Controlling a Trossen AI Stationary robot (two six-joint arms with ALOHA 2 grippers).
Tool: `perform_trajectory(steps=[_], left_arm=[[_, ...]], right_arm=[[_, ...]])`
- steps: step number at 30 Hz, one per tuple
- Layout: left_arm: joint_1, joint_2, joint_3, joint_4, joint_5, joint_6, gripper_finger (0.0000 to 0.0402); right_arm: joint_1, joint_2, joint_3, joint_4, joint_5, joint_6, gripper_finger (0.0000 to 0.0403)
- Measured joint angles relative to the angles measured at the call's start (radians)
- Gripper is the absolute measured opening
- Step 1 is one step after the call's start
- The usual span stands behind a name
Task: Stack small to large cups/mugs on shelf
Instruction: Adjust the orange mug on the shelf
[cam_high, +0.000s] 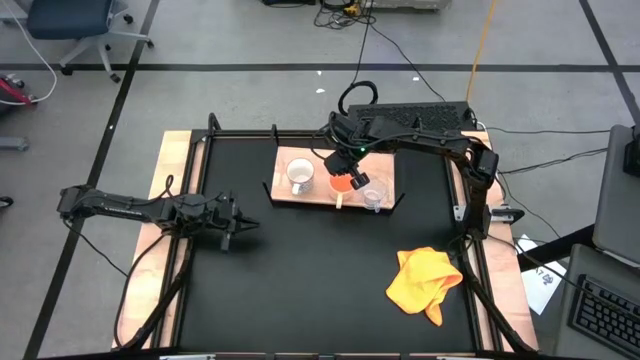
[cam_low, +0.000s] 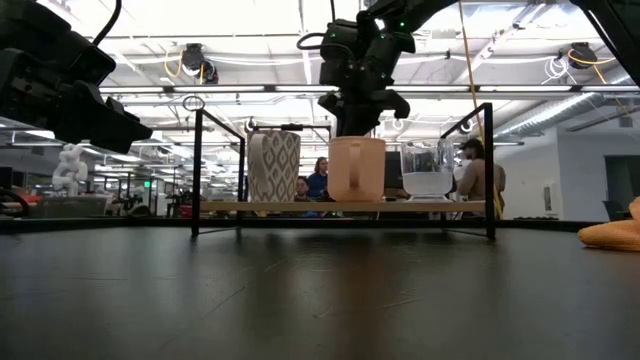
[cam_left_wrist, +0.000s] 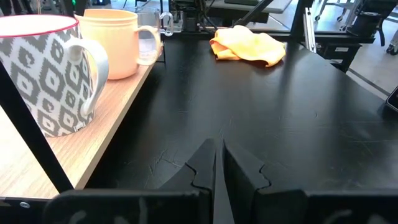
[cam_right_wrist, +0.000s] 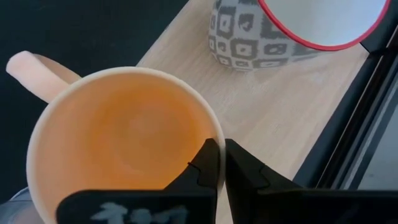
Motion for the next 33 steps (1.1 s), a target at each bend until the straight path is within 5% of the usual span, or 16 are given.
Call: perform_trajectory(steps=[33], left_arm=[[0.0, 0.0, 0.0, -0.014, 0.002, -0.002, 0.0033]], right_arm=[[-0.012, 0.039, 0.001, 0.017, -0.048, 0.058, 0.0015]])
